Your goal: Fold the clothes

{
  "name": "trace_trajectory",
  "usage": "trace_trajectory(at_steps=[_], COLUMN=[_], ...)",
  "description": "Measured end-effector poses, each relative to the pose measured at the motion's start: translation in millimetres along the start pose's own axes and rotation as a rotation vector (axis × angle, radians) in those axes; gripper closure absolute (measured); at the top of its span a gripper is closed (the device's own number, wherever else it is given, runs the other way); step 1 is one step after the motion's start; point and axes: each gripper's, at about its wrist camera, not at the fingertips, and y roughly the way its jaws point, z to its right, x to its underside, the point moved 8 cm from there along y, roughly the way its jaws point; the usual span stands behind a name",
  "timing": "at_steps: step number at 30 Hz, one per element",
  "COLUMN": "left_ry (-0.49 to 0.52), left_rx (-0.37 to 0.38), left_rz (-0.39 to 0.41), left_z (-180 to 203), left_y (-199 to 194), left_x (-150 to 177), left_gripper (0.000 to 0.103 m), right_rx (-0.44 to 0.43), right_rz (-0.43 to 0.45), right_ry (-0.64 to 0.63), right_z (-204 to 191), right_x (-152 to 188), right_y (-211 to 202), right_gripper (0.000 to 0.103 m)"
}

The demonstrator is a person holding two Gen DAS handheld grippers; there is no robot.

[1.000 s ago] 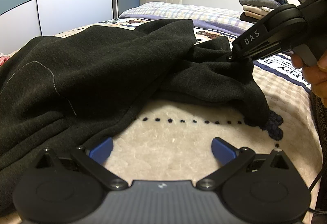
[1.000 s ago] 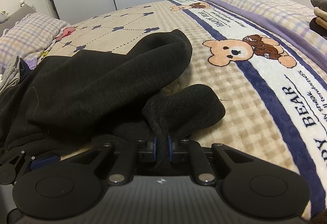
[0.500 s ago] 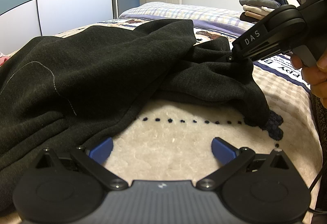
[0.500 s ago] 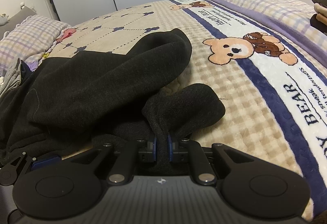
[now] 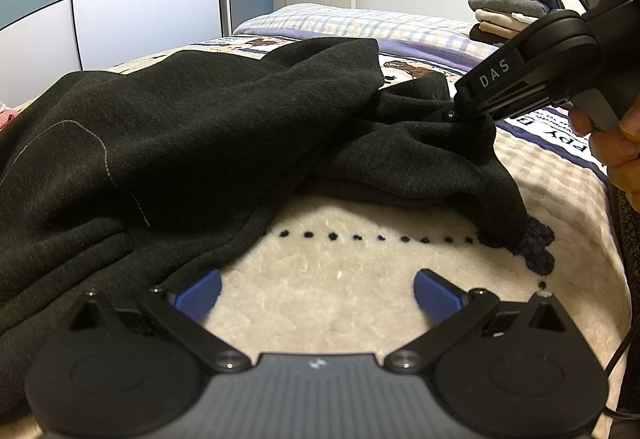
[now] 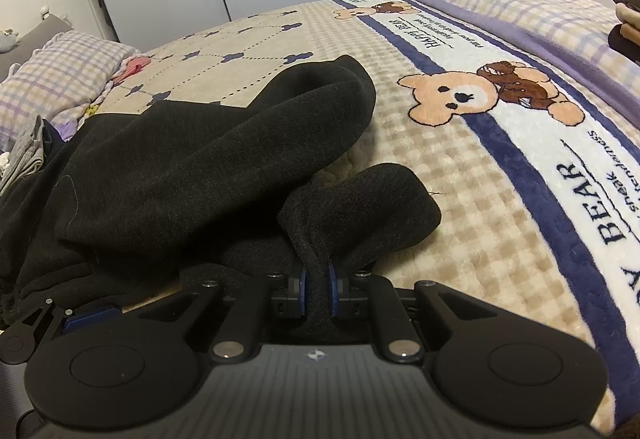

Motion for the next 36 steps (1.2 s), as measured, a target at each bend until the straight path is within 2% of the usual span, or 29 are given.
trace_trajectory(at_steps=[9,22,36], left_ry=[0.0,0.0,0.0], left_rx=[0.0,0.001,0.001], left_rz=[0.0,0.0,0.0], left_z=[-0.3,-0.3,-0.5], left_y=[-0.1,-0.2,-0.3], left_x=[0.2,0.3,0.5], left_gripper=[0.0,0.0,0.0], right_rx=[-0.017,-0.104,-0.125], right_rz=[-0.001,-0.016,-0.022], right_ry=[0.024,0.1,0.118], right_z=[2.6,13.1,15.2], right_x=[-0.3,0.4,0.2], right_y=[0.1,-0.9,-0.6], right_gripper=[0.091,0.091,0.091])
